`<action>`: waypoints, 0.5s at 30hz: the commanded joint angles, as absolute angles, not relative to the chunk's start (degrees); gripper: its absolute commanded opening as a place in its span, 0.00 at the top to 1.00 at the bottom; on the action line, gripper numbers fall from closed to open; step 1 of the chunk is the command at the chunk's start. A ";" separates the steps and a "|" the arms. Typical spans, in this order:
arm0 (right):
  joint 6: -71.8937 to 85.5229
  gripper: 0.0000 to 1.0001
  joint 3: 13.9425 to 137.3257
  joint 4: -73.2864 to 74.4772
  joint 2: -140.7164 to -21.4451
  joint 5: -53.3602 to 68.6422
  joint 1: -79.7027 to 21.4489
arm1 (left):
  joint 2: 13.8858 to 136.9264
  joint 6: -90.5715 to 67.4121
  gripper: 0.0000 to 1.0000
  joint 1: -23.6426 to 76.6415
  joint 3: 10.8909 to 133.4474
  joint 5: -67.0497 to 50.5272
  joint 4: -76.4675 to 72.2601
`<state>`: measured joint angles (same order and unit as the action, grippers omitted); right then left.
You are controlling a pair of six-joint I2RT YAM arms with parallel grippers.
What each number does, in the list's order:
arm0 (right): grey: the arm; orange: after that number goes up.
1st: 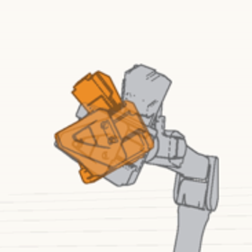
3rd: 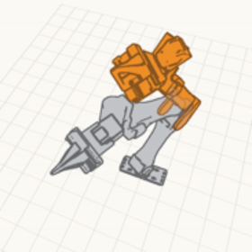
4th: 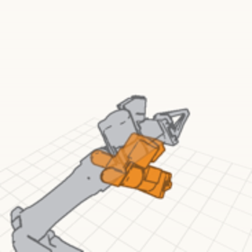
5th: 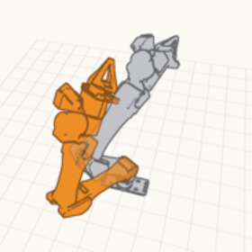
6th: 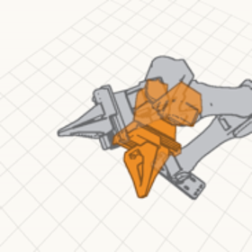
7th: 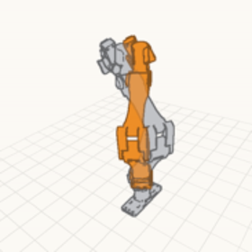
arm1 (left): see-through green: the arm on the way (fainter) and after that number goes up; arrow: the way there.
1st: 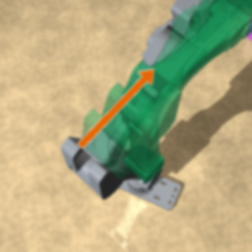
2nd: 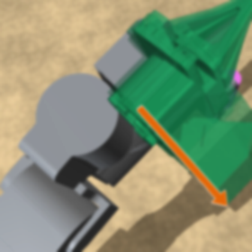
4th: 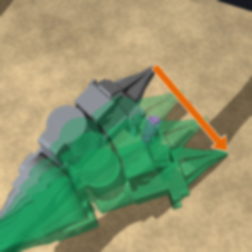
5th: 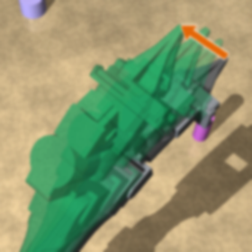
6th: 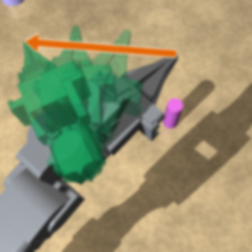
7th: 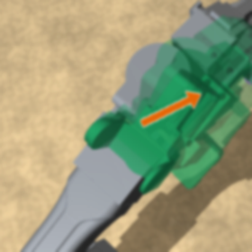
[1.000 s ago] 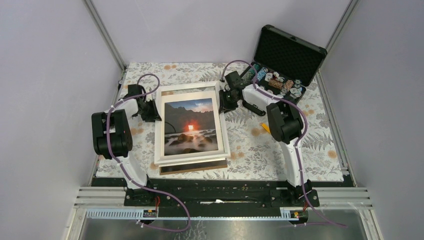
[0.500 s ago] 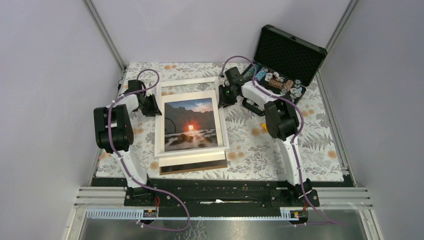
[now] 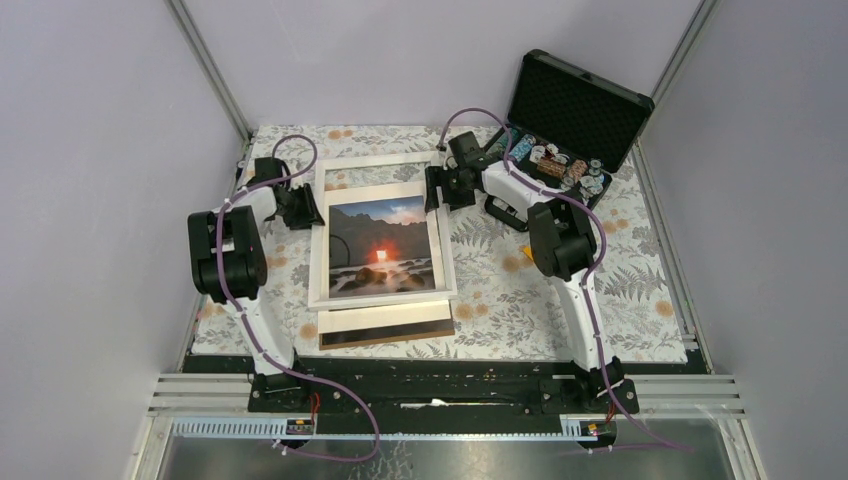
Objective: Take the photo out of the frame
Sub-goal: Remove the photo frame item from the photo frame.
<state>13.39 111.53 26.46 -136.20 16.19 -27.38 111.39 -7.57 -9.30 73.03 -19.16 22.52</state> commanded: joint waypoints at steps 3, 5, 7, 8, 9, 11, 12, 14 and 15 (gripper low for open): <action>11.40 0.05 110.57 25.40 -129.50 19.06 -27.72 | 105.83 -5.03 0.49 -12.96 76.16 -21.51 22.44; 10.50 0.01 109.75 25.49 -127.11 20.10 -27.72 | 102.61 -1.45 0.38 -13.91 76.06 -22.21 23.93; 8.99 0.00 108.79 25.91 -124.23 21.83 -27.73 | 98.55 2.93 0.28 -15.11 75.29 -24.26 25.62; 8.17 0.00 108.18 26.07 -122.81 22.57 -27.77 | 96.17 5.10 0.23 -15.90 74.67 -26.27 27.07; 7.40 0.00 107.44 26.24 -121.20 23.46 -27.76 | 93.74 7.93 0.18 -16.77 73.98 -28.31 28.40; 5.59 0.00 105.63 26.53 -118.00 24.90 -27.77 | 88.73 13.44 0.04 -18.25 71.87 -32.26 30.80; 4.68 0.00 104.48 26.54 -116.32 25.65 -27.75 | 86.25 16.59 0.02 -18.99 70.69 -34.00 32.26; 3.29 0.00 101.80 26.55 -112.80 26.88 -27.72 | 81.99 24.64 0.01 -20.30 69.15 -37.88 38.10; 2.27 0.00 100.40 26.52 -111.21 28.41 -27.72 | 80.29 29.58 0.01 -20.88 68.68 -40.85 41.97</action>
<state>7.16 103.81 26.46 -120.31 22.98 -27.38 87.81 11.05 -18.98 71.31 -29.30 30.50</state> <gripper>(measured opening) 0.994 0.984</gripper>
